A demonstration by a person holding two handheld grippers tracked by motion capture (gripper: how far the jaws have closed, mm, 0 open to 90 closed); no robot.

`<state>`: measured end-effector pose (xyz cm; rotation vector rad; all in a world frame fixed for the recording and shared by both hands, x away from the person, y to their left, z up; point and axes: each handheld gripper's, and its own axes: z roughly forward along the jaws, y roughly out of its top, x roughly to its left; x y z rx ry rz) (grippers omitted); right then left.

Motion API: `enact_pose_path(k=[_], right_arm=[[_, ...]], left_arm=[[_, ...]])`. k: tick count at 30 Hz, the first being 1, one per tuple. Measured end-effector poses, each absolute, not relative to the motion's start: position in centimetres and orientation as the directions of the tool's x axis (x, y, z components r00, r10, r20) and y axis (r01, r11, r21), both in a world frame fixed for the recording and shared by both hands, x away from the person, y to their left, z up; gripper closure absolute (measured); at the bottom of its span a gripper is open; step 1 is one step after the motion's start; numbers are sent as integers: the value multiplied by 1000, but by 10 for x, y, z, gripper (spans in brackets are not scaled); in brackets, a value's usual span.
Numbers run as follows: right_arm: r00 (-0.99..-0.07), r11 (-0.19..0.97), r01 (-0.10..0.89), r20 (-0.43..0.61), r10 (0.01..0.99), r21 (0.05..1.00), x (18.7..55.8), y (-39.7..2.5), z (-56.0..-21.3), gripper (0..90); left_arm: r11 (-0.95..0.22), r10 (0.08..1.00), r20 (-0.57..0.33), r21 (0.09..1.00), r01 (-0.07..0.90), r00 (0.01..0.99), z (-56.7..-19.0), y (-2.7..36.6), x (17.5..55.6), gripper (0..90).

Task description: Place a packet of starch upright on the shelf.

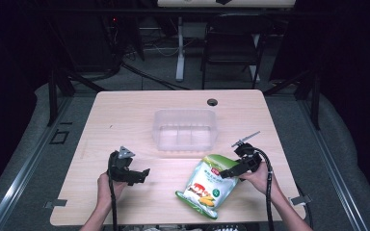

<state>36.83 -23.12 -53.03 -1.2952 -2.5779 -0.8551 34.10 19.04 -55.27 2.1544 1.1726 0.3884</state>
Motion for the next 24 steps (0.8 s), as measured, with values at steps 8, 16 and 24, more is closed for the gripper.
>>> enact_pose_path(k=[8, 16, 24], right_arm=[[-600, 441, 790, 390, 699, 425, 365, -228, -541, 394], [-596, 431, 791, 386, 704, 434, 360, -229, -541, 572], [-612, 457, 782, 381, 693, 424, 360, -226, -542, 696]], left_arm=[[-373, 844, -51, 659, 653, 534, -554, 195, 342, 59], [-396, 832, -44, 651, 648, 553, -555, 189, 343, 59], [-389, 837, -44, 652, 650, 545, -554, 191, 343, 60]])
